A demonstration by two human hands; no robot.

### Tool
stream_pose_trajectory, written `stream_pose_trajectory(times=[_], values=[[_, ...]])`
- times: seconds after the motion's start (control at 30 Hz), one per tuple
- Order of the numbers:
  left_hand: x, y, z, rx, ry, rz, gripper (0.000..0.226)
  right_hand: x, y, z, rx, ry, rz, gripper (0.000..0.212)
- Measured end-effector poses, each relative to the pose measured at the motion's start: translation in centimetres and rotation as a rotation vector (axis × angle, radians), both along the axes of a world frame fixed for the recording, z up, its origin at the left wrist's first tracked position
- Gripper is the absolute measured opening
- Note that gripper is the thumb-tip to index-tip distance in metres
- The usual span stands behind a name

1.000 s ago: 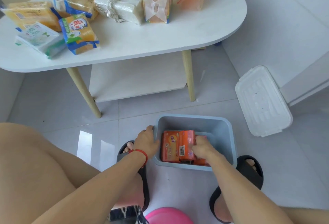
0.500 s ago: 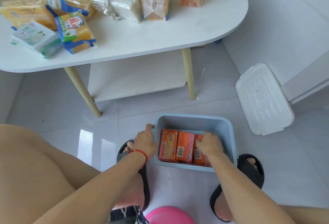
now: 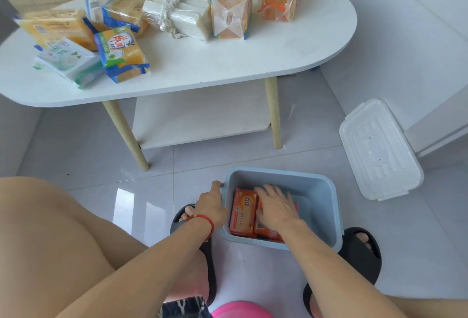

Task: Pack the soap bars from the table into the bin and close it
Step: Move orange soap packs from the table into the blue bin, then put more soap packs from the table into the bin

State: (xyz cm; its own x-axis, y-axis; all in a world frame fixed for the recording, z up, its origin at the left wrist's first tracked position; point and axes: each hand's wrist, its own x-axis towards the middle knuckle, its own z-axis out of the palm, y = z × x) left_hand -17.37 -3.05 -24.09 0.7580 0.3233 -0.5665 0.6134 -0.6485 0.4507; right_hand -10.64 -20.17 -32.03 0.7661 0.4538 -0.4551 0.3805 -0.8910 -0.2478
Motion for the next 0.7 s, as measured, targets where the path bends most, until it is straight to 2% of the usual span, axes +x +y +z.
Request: stream_pose_trajectory(times=[0.07,0.13,0.27,0.37,0.43,0.53,0.63,0.7], values=[[-0.1,0.3,0.2,-0.029,0.027,-0.013,0.069,0.0,1.4,-0.4,-0.001,0.067,0.095,0.074],[-0.4,0.5,0.3,-0.053,0.048,-0.008,0.075,0.1,2.2,-0.5,-0.006,0.187,0.061,0.076],[-0.7,0.5,0.4,-0.063,0.036,0.027,0.074,1.0,2.5,0.3,-0.029,0.294,0.063,0.079],[-0.5,0.3,0.8,-0.027,0.058,-0.014,0.073,1.6,2.8,1.6,-0.084,0.287,0.091,0.071],[-0.1,0.4,2.2,0.036,0.019,-0.015,0.07,2.1,3.8,3.3,-0.022,0.291,0.058,0.06],[1.0,1.5,6.5,0.143,-0.222,0.032,0.057,2.8,6.3,7.7,0.122,0.382,-0.028,0.025],[2.1,3.9,12.9,0.214,-0.559,0.094,0.036,3.3,9.1,14.2,0.298,0.48,-0.076,0.028],[2.4,6.3,17.4,0.242,-0.741,0.151,0.026,3.4,10.5,18.6,0.476,0.412,-0.054,0.025]])
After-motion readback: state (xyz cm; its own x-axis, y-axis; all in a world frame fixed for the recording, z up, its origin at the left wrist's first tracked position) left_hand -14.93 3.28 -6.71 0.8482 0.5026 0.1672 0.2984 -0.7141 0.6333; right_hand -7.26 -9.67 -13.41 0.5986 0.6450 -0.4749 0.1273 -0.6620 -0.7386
